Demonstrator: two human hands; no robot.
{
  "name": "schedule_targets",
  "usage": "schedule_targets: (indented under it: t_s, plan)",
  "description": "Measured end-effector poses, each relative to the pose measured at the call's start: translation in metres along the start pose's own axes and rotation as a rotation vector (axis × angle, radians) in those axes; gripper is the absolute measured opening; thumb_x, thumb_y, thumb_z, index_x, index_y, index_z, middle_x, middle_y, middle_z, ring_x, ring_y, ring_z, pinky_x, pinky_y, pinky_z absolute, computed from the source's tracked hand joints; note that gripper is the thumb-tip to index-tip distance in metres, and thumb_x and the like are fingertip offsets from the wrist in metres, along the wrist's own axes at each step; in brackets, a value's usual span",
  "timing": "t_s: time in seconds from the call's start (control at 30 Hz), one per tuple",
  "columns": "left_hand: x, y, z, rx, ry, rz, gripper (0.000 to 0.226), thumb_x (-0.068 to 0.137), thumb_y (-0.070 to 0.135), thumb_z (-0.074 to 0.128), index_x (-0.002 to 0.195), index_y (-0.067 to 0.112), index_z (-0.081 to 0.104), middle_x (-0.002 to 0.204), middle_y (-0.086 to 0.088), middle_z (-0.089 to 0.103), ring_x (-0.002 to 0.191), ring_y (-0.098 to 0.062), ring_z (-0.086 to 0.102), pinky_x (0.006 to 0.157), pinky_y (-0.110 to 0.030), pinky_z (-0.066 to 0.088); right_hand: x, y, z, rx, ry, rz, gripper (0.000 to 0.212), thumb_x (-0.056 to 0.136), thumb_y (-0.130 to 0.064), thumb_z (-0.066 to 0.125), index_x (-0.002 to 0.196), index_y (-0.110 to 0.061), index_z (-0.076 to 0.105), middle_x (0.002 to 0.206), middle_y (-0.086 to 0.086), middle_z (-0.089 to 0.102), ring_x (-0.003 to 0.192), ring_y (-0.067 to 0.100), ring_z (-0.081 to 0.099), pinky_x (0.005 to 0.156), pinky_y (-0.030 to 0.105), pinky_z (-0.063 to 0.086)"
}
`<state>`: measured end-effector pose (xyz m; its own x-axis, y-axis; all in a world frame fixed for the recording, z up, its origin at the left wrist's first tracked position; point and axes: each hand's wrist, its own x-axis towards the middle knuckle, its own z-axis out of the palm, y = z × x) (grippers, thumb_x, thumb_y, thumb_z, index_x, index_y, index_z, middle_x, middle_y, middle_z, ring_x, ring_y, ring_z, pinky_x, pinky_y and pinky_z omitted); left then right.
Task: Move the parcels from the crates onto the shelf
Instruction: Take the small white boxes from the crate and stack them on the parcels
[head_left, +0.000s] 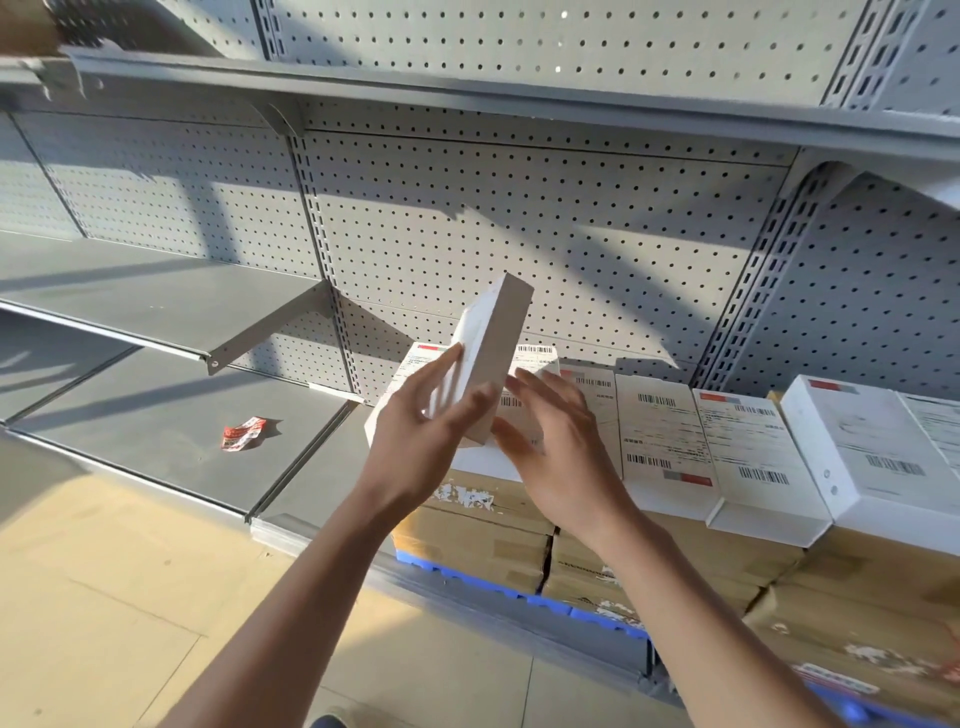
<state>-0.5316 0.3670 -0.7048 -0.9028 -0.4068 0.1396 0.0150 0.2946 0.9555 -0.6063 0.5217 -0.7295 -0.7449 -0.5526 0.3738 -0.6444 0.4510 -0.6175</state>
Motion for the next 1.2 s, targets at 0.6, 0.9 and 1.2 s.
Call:
schedule_targets:
  t_s: [0.6, 0.9, 1.2]
  plan:
    - [-0.005, 0.01, 0.014, -0.357, -0.04, 0.004, 0.042, 0.093, 0.013, 0.066, 0.132, 0.025, 0.061, 0.115, -0.004, 0.074, 0.102, -0.029, 0.073, 0.082, -0.047, 0.059, -0.009, 0.003, 0.003, 0.102, 0.12, -0.08, 0.054, 0.1, -0.024, 0.063, 0.151, -0.02, 0.047, 0.157, -0.007, 0.041, 0.147, 0.013, 0.03, 0.119, 0.026, 0.025]
    - [0.006, 0.001, -0.003, -0.326, -0.102, -0.106, 0.049, 0.084, 0.024, 0.064, 0.132, 0.032, 0.064, 0.103, -0.012, 0.076, 0.097, -0.035, 0.072, 0.074, -0.051, 0.062, 0.0, 0.017, -0.028, 0.173, 0.182, 0.107, 0.057, 0.101, -0.031, 0.062, 0.154, -0.03, 0.041, 0.161, -0.003, 0.033, 0.15, 0.005, 0.022, 0.115, 0.009, 0.015]
    - [0.008, -0.003, -0.006, -0.325, -0.251, -0.158, 0.042, 0.096, 0.016, 0.051, 0.132, 0.032, 0.067, 0.113, -0.014, 0.071, 0.1, -0.032, 0.067, 0.092, -0.064, 0.053, 0.0, 0.025, -0.04, 0.322, 0.224, 0.195, 0.046, 0.103, -0.017, 0.055, 0.147, -0.031, 0.052, 0.146, -0.015, 0.054, 0.129, -0.002, 0.052, 0.111, 0.027, 0.043]
